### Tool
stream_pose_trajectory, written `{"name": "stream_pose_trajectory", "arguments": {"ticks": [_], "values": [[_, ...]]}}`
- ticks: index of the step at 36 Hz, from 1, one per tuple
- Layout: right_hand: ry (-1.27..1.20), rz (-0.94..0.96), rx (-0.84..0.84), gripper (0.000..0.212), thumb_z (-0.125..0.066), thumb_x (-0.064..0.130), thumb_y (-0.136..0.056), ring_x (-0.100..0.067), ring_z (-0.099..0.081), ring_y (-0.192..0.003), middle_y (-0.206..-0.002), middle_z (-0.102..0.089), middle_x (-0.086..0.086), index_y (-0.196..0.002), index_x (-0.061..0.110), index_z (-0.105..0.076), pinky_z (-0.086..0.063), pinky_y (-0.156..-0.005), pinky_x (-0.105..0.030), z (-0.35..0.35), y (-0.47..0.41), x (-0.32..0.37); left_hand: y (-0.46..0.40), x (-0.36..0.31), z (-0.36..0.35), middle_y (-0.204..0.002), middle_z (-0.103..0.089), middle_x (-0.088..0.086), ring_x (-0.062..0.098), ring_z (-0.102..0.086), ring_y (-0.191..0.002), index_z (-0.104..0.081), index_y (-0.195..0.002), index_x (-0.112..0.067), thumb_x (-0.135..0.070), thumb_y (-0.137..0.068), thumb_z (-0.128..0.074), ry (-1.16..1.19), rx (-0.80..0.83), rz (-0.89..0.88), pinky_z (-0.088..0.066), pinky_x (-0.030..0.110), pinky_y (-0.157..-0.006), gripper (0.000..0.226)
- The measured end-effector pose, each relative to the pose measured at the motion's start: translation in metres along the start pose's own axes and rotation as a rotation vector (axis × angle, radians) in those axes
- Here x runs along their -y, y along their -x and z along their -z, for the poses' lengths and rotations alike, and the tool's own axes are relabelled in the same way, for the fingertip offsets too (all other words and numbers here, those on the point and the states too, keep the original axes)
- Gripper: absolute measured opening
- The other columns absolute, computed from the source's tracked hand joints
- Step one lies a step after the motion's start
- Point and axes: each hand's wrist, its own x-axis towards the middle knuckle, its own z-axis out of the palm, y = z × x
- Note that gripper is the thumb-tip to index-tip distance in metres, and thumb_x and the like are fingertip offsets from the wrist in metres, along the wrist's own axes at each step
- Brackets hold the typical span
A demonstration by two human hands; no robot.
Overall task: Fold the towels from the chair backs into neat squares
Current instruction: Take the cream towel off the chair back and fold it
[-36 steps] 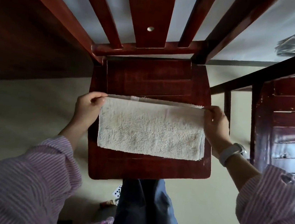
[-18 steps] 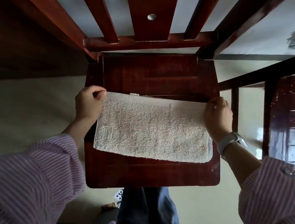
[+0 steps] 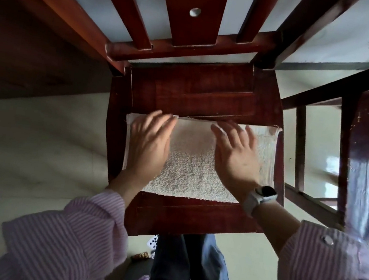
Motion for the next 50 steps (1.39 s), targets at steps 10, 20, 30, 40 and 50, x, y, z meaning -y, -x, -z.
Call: {"name": "stream_pose_trajectory", "arguments": {"ticks": [10, 20, 30, 40, 50], "values": [[0.127, -0.043, 0.099, 0.024, -0.055, 0.024, -0.083, -0.031, -0.054, -0.093, -0.101, -0.059, -0.012, -0.102, 0.012, -0.063, -0.037, -0.087, -0.049, 0.006, -0.029, 0.0, -0.023, 0.01, 0.008, -0.091, -0.062, 0.002, 0.024, -0.056, -0.096, -0.066, -0.096, -0.015, -0.025, -0.084, -0.053, -0.053, 0.079, -0.028, -0.026, 0.038, -0.094, 0.02], [0.096, -0.038, 0.13, 0.026, -0.042, 0.031, -0.092, -0.024, -0.048, -0.1, -0.1, -0.063, -0.003, -0.098, 0.015, -0.062, -0.028, -0.088, -0.045, 0.014, -0.039, -0.007, -0.036, 0.015, 0.021, -0.104, -0.056, 0.005, 0.025, -0.048, -0.106, -0.062, -0.105, -0.015, -0.034, -0.083, -0.054, -0.048, 0.275, -0.038, -0.024, 0.041, -0.091, 0.03], [-0.05, -0.019, 0.172, 0.024, -0.036, 0.022, -0.096, -0.024, -0.054, -0.098, -0.106, -0.057, -0.007, -0.104, 0.011, -0.056, -0.033, -0.091, -0.042, 0.021, -0.048, -0.01, -0.049, 0.017, 0.024, -0.108, -0.052, 0.004, 0.022, -0.041, -0.108, -0.057, -0.103, -0.013, -0.035, -0.09, -0.034, 0.005, 0.389, 0.051, -0.022, 0.039, -0.093, 0.033], [0.0, -0.097, 0.151, 0.023, -0.041, 0.025, -0.094, -0.029, -0.053, -0.101, -0.109, -0.058, -0.009, -0.108, 0.011, -0.052, -0.036, -0.088, -0.042, 0.004, -0.054, -0.011, -0.049, 0.018, 0.011, -0.099, -0.063, 0.003, 0.024, -0.052, -0.097, -0.055, -0.097, -0.011, -0.023, -0.092, -0.047, 0.008, 0.222, 0.073, -0.025, 0.039, -0.089, 0.015], [0.099, 0.084, -0.033, 0.038, -0.042, 0.016, -0.083, -0.031, -0.053, -0.114, -0.119, -0.06, -0.014, -0.118, 0.012, -0.056, -0.03, -0.103, -0.059, 0.0, -0.015, 0.015, -0.013, -0.006, 0.009, -0.123, -0.057, 0.008, 0.025, -0.048, -0.118, -0.056, -0.119, -0.01, -0.013, -0.09, -0.045, -0.047, -0.072, 0.058, -0.028, 0.043, -0.098, 0.031]]}}
